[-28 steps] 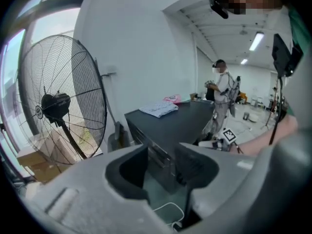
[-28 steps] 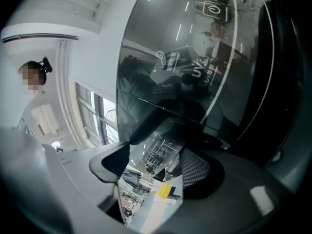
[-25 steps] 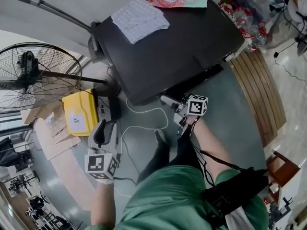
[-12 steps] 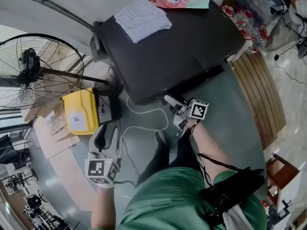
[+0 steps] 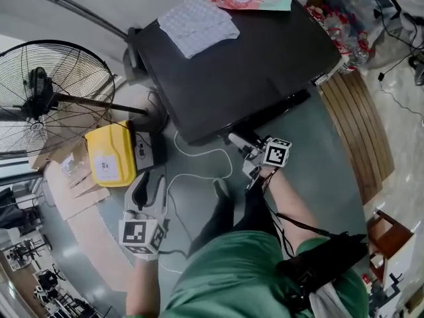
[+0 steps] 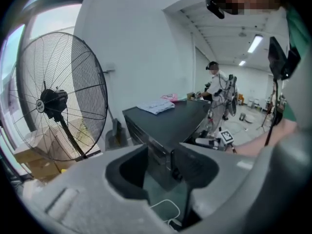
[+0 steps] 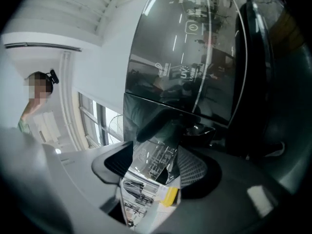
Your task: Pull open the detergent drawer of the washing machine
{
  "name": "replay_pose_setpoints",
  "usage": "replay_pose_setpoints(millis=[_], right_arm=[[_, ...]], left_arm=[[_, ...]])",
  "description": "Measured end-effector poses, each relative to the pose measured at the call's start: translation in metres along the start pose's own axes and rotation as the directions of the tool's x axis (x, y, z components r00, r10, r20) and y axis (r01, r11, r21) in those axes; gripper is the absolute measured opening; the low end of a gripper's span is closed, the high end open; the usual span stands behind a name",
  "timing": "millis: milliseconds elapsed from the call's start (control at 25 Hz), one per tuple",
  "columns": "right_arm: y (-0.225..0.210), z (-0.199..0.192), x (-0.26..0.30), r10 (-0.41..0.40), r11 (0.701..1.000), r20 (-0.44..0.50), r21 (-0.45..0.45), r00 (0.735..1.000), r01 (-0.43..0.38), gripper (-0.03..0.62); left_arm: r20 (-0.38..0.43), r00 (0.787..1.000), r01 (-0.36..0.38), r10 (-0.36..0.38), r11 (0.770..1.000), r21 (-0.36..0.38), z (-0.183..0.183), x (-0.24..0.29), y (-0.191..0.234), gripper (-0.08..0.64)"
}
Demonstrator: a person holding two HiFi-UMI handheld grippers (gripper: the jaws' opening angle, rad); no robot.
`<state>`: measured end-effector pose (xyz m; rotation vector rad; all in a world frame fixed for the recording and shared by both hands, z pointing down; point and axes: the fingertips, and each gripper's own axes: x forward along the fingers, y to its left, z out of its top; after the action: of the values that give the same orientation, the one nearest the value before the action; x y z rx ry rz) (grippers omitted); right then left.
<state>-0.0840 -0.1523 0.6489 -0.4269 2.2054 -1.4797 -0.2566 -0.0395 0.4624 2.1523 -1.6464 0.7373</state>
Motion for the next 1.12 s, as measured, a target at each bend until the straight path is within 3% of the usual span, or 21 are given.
replay_pose_setpoints(millis=[120,600,1000,1080,1120], right_arm=[[-0.004,-0.001,0.003,-0.017,0.999,-0.045,-0.045,0.999,0.015,0.275],[-0.001,0.001,0.007,0.030,1.000,-0.056,0.010,0.998,-0.030,0.287],[0.002,0.000,-0.004,0.052,0.998,0.015,0.033,0.999,-0.052,0.270],[0.006,-0.005,-0.014,0.052,0.999,0.004,0.016,0.999,-0.052,0.206],[0.008,-0.010,-0.019,0.045,0.999,-0.004,0.008,0.999,-0.045,0.206]], left_arm=[[-0.001,1.000,0.005,-0.005,1.000,0.001,-0.001,0.004,0.001,0.167],[-0.018,1.000,0.018,-0.018,1.000,-0.005,-0.007,0.005,-0.006,0.167],[-0.052,0.999,0.005,-0.005,1.000,0.007,-0.015,-0.006,-0.012,0.163],[-0.055,0.998,0.004,-0.004,1.000,0.003,-0.018,-0.006,-0.010,0.163],[-0.056,0.998,0.005,-0.005,1.000,0.000,-0.020,-0.006,-0.008,0.161]])
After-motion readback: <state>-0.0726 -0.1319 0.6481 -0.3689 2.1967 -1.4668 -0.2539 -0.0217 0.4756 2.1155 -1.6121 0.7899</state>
